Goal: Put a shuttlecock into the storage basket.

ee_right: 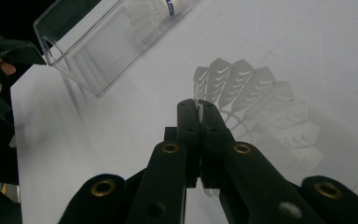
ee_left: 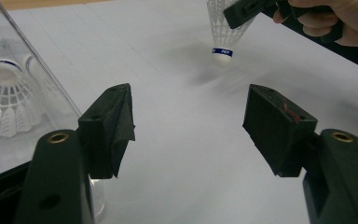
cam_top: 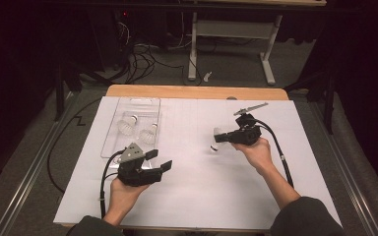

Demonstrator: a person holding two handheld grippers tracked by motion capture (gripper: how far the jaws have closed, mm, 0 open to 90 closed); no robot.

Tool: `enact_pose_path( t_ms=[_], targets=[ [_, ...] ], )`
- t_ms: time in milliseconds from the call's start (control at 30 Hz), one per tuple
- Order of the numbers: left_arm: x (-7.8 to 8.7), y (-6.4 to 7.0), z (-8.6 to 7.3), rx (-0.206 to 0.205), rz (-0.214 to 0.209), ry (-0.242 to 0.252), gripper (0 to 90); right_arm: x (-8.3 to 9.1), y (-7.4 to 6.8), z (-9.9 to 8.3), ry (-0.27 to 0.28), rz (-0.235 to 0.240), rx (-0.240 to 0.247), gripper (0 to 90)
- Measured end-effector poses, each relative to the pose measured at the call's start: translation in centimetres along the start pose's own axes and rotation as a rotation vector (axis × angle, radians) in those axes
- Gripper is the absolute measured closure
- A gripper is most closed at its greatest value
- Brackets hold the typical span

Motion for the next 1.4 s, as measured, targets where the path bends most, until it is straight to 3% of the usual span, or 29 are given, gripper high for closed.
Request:
enact_pose_path(
  t_ms=[633,900,1400],
  targets=[
    [-2.3,1.2,1.5,-0.071,0.007,-0.076,36.3,0.1,-0.2,0.1,0.006,0.013,0.001,90.0],
    [-3.2,1.6,2.3,-0.078,0.009,-0.061,36.3,0.0,-0.4,0.2,0.009,0.022,-0.002,90.0],
    [-5.4,3.0,3.1,-0.107,-0.010,-0.077,36.3,0.1,-0.8,0.4,0.018,0.034,0.003,90.0]
  ],
)
Point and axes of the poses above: each handheld gripper's, and its own axes: x roughly backward along the jaws, z roughly out of its top, y roughly to its right, the point moved 10 cm from there along -x, roughly forward along the jaws, and after that the axes turned 10 degrees about z, right-handed, at the moved point
